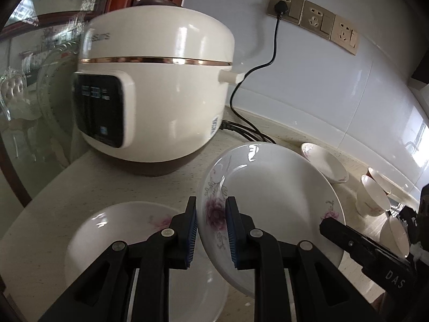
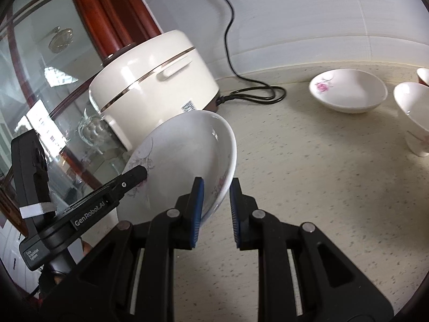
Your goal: Organize plates and bowls
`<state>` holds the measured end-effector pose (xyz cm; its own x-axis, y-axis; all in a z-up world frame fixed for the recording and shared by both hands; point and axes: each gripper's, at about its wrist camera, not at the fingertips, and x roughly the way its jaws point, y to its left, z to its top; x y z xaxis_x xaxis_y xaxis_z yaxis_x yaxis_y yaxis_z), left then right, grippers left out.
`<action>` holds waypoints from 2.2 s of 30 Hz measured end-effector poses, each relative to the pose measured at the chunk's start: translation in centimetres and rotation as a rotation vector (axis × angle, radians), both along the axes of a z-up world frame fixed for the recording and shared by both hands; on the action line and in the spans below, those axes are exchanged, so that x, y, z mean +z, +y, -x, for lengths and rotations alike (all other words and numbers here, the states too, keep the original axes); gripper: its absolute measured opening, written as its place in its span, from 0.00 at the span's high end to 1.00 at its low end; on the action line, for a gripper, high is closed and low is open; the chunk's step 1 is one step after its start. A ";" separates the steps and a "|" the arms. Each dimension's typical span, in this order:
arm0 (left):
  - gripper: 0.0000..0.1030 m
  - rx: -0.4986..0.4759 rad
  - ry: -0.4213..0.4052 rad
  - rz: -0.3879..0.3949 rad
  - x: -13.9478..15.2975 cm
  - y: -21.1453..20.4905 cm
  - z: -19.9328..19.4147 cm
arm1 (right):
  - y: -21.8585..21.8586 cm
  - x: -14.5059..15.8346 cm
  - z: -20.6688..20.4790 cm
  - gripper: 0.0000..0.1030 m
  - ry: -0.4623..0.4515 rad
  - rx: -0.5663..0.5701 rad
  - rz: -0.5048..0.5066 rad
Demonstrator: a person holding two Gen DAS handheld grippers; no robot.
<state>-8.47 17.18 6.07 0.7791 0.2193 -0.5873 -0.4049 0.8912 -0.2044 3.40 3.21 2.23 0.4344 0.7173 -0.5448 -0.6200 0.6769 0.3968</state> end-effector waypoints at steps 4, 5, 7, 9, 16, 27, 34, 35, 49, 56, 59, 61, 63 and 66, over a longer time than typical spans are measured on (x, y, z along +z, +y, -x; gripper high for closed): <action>0.80 0.009 0.003 -0.011 0.1 0.8 1.2 | 0.9 -0.1 0.8 0.78 0.003 0.046 -0.009; 0.80 0.013 0.005 -0.018 0.1 1.0 1.7 | 1.2 -0.1 1.1 0.78 -0.001 0.058 -0.008; 0.80 0.019 0.013 -0.025 0.1 1.4 2.4 | 1.7 -0.2 1.5 0.78 -0.005 0.080 -0.007; 0.80 0.028 0.020 -0.024 -0.1 2.0 3.0 | 2.2 -0.2 1.9 0.78 -0.001 0.102 -0.013; 0.80 0.052 0.044 -0.025 -0.8 3.2 4.1 | 4.1 -1.0 2.7 0.78 0.015 0.152 0.016; 0.78 0.082 0.068 -0.040 -1.6 4.5 5.6 | 6.4 -1.4 4.1 0.78 -0.021 0.214 0.067; 0.75 0.110 0.095 -0.035 -2.5 5.3 6.5 | 7.4 -1.4 4.6 0.78 -0.038 0.239 0.082; 0.75 0.110 0.099 -0.034 -2.7 5.4 6.4 | 7.4 -1.4 4.6 0.78 -0.038 0.241 0.082; 0.72 0.124 0.110 -0.053 -2.7 5.7 5.8 | 8.5 -2.0 4.2 0.67 0.000 0.244 0.129; 0.35 0.114 0.083 -0.082 -2.2 4.5 5.8 | 6.7 -0.8 4.3 0.37 -0.075 0.154 0.079; 0.31 0.111 0.076 -0.085 -2.2 4.2 5.9 | 5.9 -1.0 3.5 0.37 -0.031 0.130 0.055; 0.29 0.110 0.076 -0.083 -2.3 4.1 5.9 | 5.7 -1.2 3.2 0.37 -0.009 0.121 0.049; 0.29 0.109 0.077 -0.082 -2.3 4.1 6.0 | 5.5 -1.2 3.0 0.37 -0.002 0.119 0.044; 0.28 0.106 0.075 -0.080 -2.3 4.1 6.1 | 5.3 -1.1 3.2 0.37 -0.003 0.114 0.048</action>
<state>-14.62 21.29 3.77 0.7036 0.3464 -0.6204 -0.5092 0.8547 -0.1004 0.20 8.48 1.08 0.3535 0.7354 -0.5781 -0.6951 0.6201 0.3637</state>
